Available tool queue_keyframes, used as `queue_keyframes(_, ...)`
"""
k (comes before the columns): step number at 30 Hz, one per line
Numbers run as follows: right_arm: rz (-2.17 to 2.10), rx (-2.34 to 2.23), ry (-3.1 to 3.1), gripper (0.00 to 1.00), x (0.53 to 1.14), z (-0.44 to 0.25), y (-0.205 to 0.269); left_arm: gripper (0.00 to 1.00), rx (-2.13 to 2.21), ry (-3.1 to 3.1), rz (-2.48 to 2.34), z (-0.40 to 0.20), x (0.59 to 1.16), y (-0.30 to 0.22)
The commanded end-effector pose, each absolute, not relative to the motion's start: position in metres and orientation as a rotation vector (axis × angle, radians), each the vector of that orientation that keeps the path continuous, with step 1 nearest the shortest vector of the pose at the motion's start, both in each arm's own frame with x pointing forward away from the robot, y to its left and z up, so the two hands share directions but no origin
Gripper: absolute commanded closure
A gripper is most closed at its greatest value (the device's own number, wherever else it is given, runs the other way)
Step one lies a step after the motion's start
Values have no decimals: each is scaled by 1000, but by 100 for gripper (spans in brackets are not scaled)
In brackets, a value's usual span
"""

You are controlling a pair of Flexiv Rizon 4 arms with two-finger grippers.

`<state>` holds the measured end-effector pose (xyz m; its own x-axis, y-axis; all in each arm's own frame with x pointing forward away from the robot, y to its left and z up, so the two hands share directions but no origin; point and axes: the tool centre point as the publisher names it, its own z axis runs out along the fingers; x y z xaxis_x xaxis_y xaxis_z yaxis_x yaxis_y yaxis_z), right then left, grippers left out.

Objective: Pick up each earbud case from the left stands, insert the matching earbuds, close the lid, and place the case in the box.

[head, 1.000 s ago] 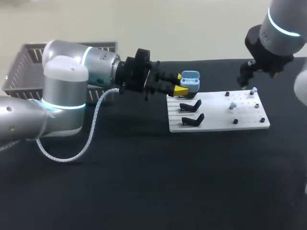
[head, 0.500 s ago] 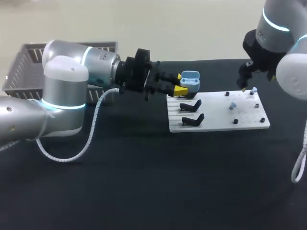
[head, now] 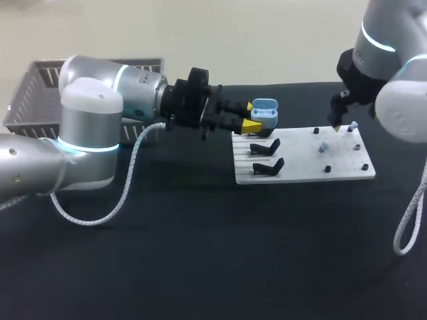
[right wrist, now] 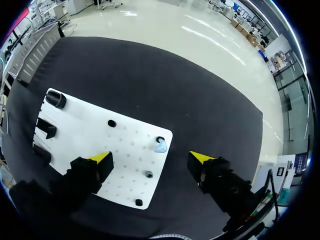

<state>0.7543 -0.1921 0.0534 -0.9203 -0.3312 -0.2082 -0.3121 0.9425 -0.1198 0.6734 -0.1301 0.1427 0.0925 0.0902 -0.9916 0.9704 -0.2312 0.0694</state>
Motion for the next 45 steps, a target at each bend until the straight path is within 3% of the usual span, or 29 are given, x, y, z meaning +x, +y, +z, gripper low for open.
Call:
queue_keyframes(1,-121,-480,2881,11,759,47,-194,100,1489,1103,-1262,142,673,-130)
queue_keyframes(3,-125,-479,2883,21,759,46,-195,100,1489,1103,-1262,142,673,-130)
queue_keyframes(4,-128,-480,2883,44,759,45,-195,100,1489,1103,-1262,142,673,-130)
queue_keyframes(5,-132,-478,2882,52,759,45,-195,100,1489,1103,-1262,142,673,-130)
queue_keyframes(7,-136,-477,2881,55,759,44,-196,100,1489,1103,-1262,142,673,-130)
queue_keyframes(22,-145,-445,2877,57,763,40,-195,100,1489,1103,-1262,142,673,-130)
queue_keyframes(25,-153,-421,2873,63,763,39,-195,100,1489,1103,-1262,142,673,-130)
queue_keyframes(33,-158,-393,2878,57,764,37,-196,100,1489,1103,-1262,142,673,-130)
queue_keyframes(45,-164,-335,2883,63,768,32,-200,100,1489,1103,-1262,142,673,-130)
